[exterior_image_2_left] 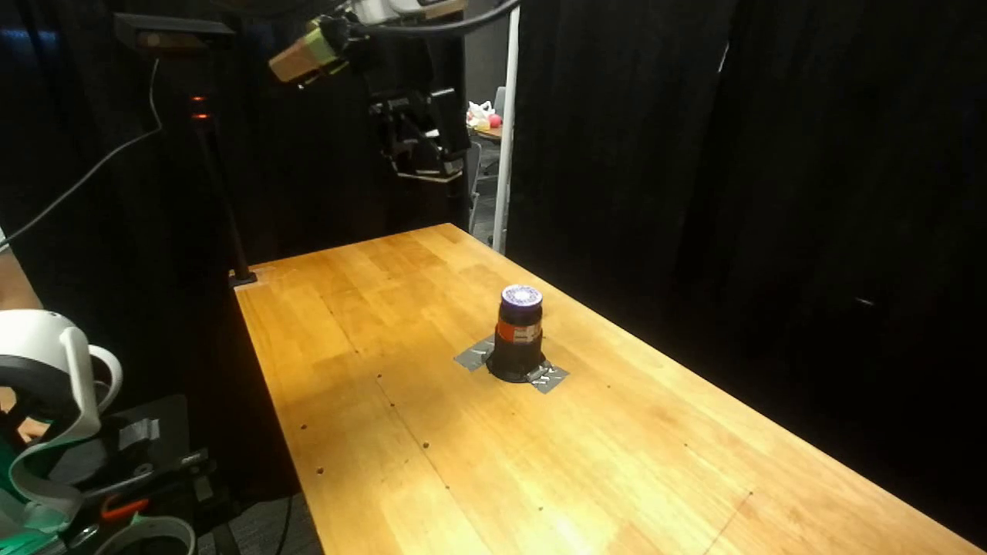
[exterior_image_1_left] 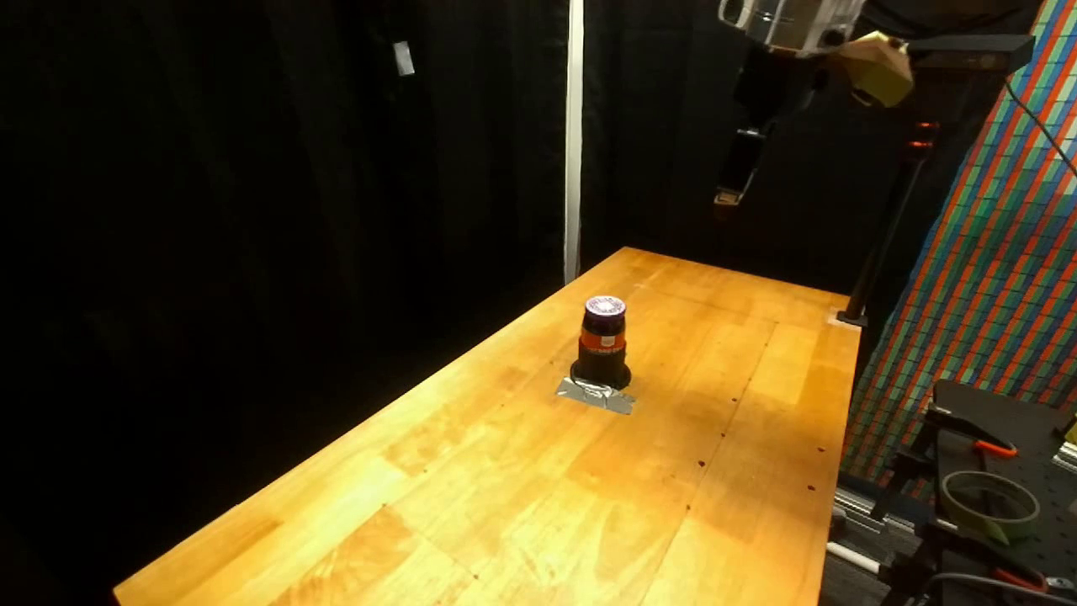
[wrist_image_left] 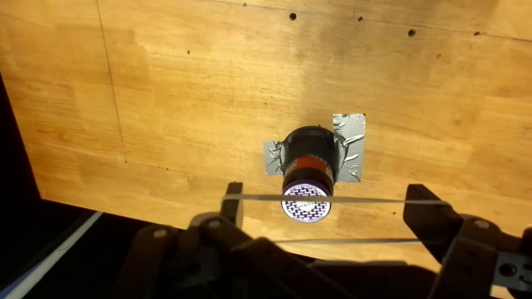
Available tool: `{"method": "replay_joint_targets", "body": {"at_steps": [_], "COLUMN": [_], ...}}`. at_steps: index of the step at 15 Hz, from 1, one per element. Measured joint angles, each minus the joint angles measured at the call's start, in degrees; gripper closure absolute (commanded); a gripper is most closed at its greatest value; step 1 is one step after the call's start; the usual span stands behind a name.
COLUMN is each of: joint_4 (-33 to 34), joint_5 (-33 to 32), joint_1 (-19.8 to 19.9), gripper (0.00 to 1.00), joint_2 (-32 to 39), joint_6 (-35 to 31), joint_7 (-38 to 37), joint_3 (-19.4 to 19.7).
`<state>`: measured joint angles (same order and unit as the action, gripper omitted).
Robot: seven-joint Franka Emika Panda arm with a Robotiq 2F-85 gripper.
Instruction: Put the rubber band on the cup
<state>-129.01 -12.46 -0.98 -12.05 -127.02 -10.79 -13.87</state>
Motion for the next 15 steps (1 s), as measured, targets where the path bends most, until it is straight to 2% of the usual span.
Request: {"method": "replay_joint_targets", "body": {"at_steps": [6, 10, 15], "joint_4": [17.9, 29.0, 36.3], "joint_5": [3.1, 4.3, 4.3], "joint_1": [-1.6, -3.2, -4.5], "gripper": [0.00, 0.00, 0.00], "joint_2": [21.7, 34.6, 42.8], "joint_6": [7.2, 5.9, 2.1], "joint_7": [0.0, 0.0, 0.0], "joint_3": [2.8, 5.7, 8.5]}}
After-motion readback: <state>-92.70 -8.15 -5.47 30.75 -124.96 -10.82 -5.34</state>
